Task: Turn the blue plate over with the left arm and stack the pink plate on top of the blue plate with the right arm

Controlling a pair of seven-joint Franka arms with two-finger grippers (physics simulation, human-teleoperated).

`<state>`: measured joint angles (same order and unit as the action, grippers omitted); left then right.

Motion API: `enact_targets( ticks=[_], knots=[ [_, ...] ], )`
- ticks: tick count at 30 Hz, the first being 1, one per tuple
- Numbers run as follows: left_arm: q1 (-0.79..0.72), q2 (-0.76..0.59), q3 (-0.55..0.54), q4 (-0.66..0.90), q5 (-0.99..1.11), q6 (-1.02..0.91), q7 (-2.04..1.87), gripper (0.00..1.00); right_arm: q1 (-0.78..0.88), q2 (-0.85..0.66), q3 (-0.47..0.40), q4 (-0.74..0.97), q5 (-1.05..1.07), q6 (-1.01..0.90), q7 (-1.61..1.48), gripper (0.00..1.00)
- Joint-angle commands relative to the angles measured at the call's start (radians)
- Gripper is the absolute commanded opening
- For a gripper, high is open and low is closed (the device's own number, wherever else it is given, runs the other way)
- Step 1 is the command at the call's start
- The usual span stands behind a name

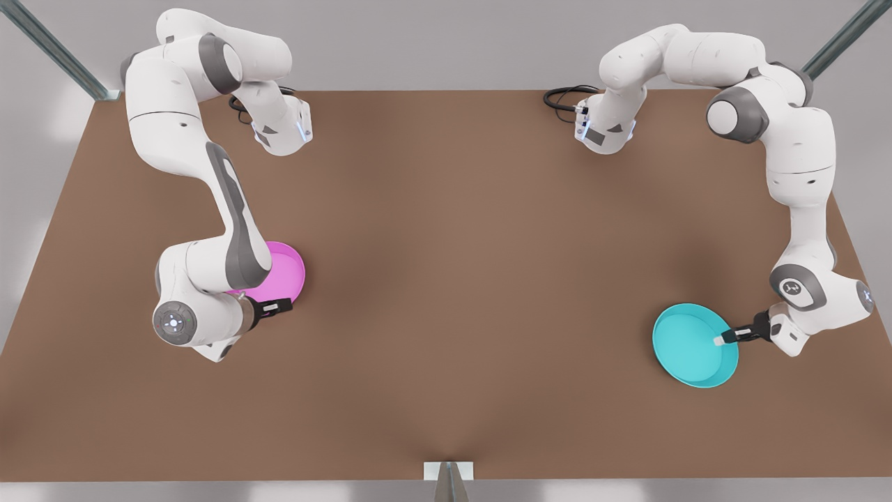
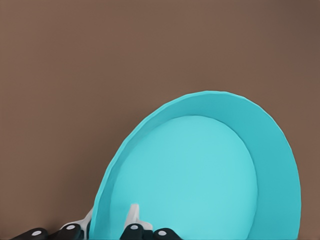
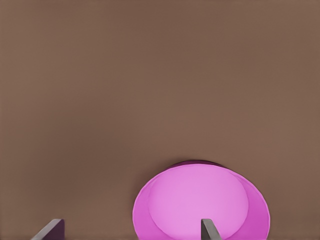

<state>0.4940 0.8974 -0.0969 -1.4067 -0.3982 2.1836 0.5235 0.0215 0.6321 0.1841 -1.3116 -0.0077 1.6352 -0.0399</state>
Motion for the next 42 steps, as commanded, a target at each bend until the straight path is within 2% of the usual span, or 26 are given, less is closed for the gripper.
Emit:
enact_targets(
  ticks=[1,6,11,17,42],
  knots=[
    [0.000,0.000,0.000,0.000,0.002,-0.002,0.000,0.39,0.000,0.000,0.000,0.000,0.000,0.000,0.000,1.00],
    [-0.002,0.000,0.000,-0.002,0.005,-0.005,0.000,0.39,0.008,0.000,0.000,-0.003,-0.002,0.000,0.002,1.00],
    [-0.002,0.000,0.000,-0.002,0.004,-0.005,-0.002,0.28,0.014,0.000,0.000,-0.006,-0.020,-0.002,0.003,1.00],
    [-0.003,0.000,0.005,-0.002,0.005,-0.005,-0.002,0.22,0.015,0.000,0.000,-0.006,-0.020,-0.002,0.005,1.00],
    [-0.029,-0.017,0.032,-0.003,0.009,-0.067,-0.003,0.21,0.031,0.000,0.000,-0.009,-0.020,-0.002,0.005,1.00]
  ],
)
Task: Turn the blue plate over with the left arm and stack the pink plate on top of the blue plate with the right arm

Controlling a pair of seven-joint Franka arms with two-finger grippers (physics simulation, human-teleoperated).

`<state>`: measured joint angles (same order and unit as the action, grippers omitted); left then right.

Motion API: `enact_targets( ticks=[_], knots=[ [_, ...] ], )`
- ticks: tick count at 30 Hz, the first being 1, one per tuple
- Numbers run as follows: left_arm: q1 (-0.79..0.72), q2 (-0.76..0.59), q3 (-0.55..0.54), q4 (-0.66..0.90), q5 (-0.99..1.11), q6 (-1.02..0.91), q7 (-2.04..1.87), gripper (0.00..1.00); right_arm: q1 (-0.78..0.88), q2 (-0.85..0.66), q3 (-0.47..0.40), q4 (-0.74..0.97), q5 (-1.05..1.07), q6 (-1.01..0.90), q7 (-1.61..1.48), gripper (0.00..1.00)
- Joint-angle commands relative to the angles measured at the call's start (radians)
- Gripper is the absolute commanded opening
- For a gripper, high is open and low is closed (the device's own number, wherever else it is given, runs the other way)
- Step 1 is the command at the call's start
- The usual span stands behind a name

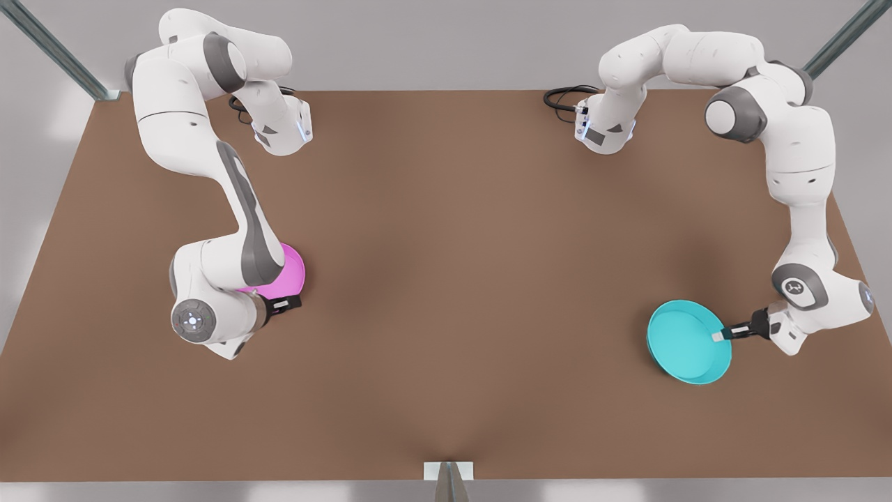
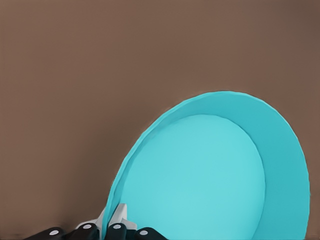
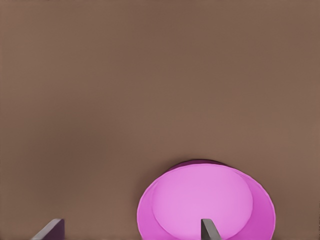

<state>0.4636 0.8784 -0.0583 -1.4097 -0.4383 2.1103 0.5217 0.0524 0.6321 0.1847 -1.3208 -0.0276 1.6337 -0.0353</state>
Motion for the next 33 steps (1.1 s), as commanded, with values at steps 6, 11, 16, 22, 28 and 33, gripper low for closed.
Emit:
enact_targets(
  ticks=[6,11,16,22,28,33],
  knots=[
    [-0.046,-0.022,0.021,0.002,0.104,-0.018,-0.002,0.21,-0.006,0.000,0.001,0.002,0.002,-0.002,-0.002,1.00],
    [-0.201,-0.052,0.161,0.009,0.127,-0.081,0.001,0.21,-0.006,0.000,-0.001,0.002,0.000,-0.002,0.000,1.00],
    [-0.240,-0.099,0.163,0.043,0.234,-0.197,-0.003,0.21,-0.005,0.000,-0.001,0.000,0.000,-0.002,0.000,1.00],
    [-0.333,-0.133,0.158,0.106,0.443,-0.342,-0.069,0.21,0.004,0.008,-0.001,0.000,-0.002,-0.002,0.002,1.00],
    [-0.721,-0.131,0.445,0.175,0.517,-0.483,-0.177,0.21,-0.008,0.008,-0.001,0.005,-0.002,-0.002,-0.005,1.00],
    [-1.040,-0.128,0.670,0.173,0.601,-0.593,-0.374,0.21,-0.011,0.008,-0.001,0.008,-0.002,-0.003,-0.003,1.00]
  ],
)
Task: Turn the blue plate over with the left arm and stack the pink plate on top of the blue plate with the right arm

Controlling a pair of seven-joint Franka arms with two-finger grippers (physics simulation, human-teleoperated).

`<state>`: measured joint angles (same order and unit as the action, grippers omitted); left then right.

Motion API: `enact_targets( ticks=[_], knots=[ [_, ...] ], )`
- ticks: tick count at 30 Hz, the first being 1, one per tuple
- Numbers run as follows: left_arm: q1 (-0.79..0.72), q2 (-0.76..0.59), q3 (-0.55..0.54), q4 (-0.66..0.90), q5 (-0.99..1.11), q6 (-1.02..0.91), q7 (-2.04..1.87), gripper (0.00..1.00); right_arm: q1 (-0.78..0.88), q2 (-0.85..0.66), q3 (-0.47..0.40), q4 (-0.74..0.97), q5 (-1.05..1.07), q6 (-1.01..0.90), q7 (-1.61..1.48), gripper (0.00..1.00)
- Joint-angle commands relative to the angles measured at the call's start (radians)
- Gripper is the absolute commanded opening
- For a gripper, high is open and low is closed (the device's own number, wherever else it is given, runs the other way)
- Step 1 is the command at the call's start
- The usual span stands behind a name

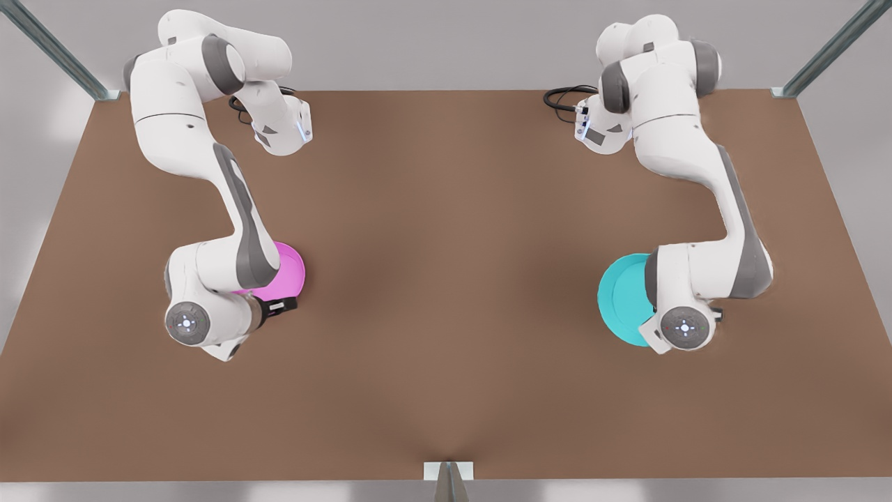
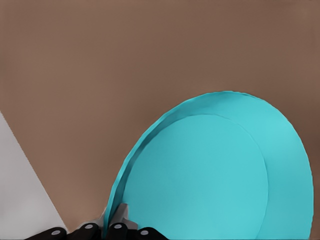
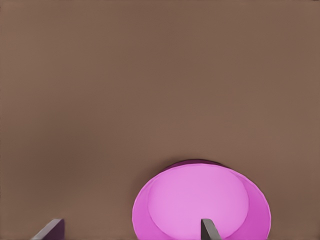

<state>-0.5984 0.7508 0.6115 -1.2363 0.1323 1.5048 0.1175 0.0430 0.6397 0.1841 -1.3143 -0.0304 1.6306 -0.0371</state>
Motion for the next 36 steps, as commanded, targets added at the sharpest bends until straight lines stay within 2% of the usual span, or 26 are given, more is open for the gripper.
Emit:
enact_targets(
  ticks=[1,6,10,13,15,20,24,26,30,32,33,34,36],
  knots=[
    [-0.014,-0.001,0.001,0.000,0.039,-0.015,-0.034,0.21,0.000,0.000,0.000,0.000,0.000,0.000,0.000,1.00],
    [-0.196,0.010,-0.001,0.000,0.164,-0.086,-0.334,0.21,0.000,0.000,0.000,0.000,0.000,0.000,0.002,1.00],
    [-0.287,0.028,-0.004,-0.003,0.251,-0.097,-0.489,0.21,-0.002,0.000,0.000,-0.003,0.000,0.000,0.002,1.00],
    [-0.366,0.070,-0.006,-0.009,0.418,-0.107,-0.601,0.21,0.023,-0.002,0.000,-0.016,0.000,-0.008,0.006,1.00],
    [-0.385,0.088,-0.021,-0.009,0.504,-0.136,-0.665,0.21,0.018,-0.002,0.000,-0.014,0.000,-0.008,0.008,1.00],
    [-0.385,0.093,-0.156,-0.009,0.673,-0.213,-0.763,0.21,0.014,0.009,-0.002,-0.003,-0.019,-0.008,0.002,1.00],
    [-0.455,0.128,-0.167,-0.009,0.722,-0.242,-0.828,0.21,0.011,0.017,0.000,-0.005,-0.045,0.000,-0.070,1.00],
    [-0.483,0.151,-0.168,-0.009,0.750,-0.245,-0.852,0.21,-0.019,0.017,-0.002,-0.011,-0.048,0.008,-0.073,1.00],
    [-0.532,0.193,-0.168,-0.009,0.754,-0.268,-0.966,0.21,-0.203,0.017,0.002,-0.052,-0.014,0.021,0.020,1.00],
    [-0.558,0.217,-0.168,-0.011,0.777,-0.279,-0.993,0.21,-0.262,-0.017,0.008,-0.147,0.043,0.012,0.008,1.00],
    [-0.566,0.228,-0.168,-0.011,0.787,-0.281,-1.006,0.21,-0.291,-0.093,0.008,-0.270,0.046,0.078,0.006,1.00],
    [-0.574,0.234,-0.168,-0.011,0.799,-0.281,-1.021,0.21,-0.324,-0.169,0.009,-0.434,0.060,0.252,-0.015,1.00],
    [-0.595,0.257,-0.168,-0.011,0.799,-0.287,-1.053,0.21,-0.416,-0.181,0.049,-0.539,0.061,0.437,-0.173,1.00]
  ],
)
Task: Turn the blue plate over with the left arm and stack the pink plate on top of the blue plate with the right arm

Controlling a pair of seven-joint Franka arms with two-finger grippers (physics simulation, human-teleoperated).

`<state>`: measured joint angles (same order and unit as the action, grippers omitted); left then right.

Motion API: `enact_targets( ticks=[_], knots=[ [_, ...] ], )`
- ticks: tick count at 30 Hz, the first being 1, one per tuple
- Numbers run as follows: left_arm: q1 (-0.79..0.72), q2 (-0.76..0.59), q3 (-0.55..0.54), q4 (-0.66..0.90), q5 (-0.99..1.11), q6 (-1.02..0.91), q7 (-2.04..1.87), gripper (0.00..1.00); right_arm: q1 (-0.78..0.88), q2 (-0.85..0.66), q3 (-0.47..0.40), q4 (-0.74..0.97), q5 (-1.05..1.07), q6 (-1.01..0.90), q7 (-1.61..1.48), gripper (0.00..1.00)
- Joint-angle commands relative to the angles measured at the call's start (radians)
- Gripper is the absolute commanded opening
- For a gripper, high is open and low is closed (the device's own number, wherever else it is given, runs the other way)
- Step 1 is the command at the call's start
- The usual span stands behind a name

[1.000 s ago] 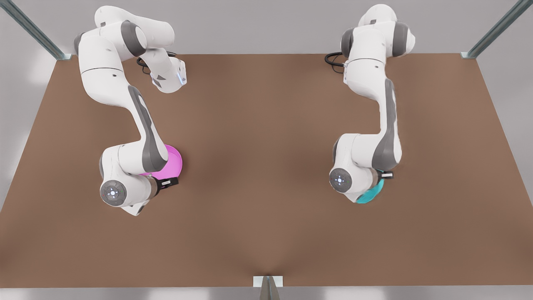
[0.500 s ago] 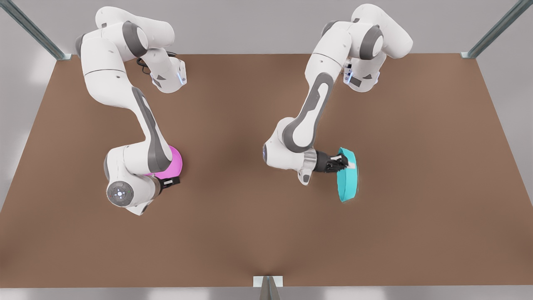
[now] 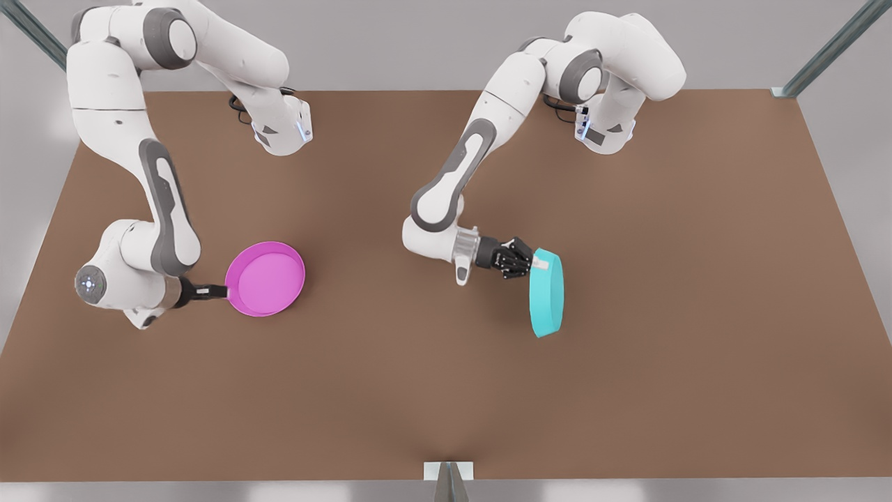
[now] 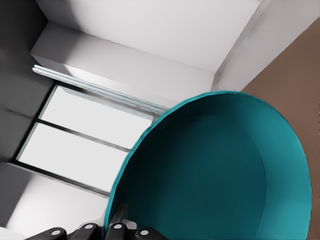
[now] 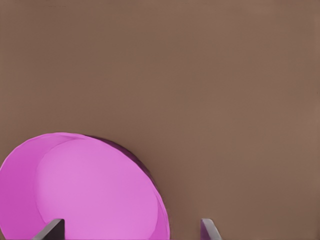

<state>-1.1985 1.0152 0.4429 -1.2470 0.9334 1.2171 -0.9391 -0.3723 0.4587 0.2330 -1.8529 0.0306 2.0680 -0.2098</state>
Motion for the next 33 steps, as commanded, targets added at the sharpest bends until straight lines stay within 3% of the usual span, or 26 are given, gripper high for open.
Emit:
enact_targets(
  ticks=[1,5,10,27,28,30,31,33],
  knots=[
    [-0.001,0.002,0.000,0.000,-0.002,0.001,-0.003,0.21,0.001,0.000,0.000,0.000,0.000,0.001,0.000,1.00],
    [-0.019,0.042,0.000,0.000,0.028,-0.002,-0.041,0.21,-0.017,0.024,0.005,-0.002,0.017,0.057,-0.059,1.00],
    [-0.021,0.062,-0.087,0.000,0.108,-0.065,-0.104,0.21,-0.011,0.026,0.005,-0.005,0.061,0.032,-0.155,1.00],
    [-0.093,0.132,-0.092,0.006,0.110,-0.094,-0.132,0.21,-0.046,0.067,0.032,-0.097,0.061,0.055,-0.158,1.00],
    [-0.093,0.132,-0.092,0.008,0.110,-0.096,-0.132,0.25,-0.046,0.069,0.032,-0.091,0.061,0.057,-0.158,1.00],
    [-0.093,0.132,-0.092,0.008,0.108,-0.094,-0.132,0.82,-0.043,0.077,0.032,-0.080,0.061,0.070,-0.160,1.00],
    [-0.093,0.132,-0.093,0.008,0.107,-0.094,-0.132,1.00,-0.043,0.078,0.034,-0.080,0.061,0.070,-0.160,1.00],
    [-0.093,0.134,-0.093,0.008,0.108,-0.094,-0.133,1.00,-0.043,0.078,0.032,-0.080,0.061,0.070,-0.160,1.00]
  ],
)
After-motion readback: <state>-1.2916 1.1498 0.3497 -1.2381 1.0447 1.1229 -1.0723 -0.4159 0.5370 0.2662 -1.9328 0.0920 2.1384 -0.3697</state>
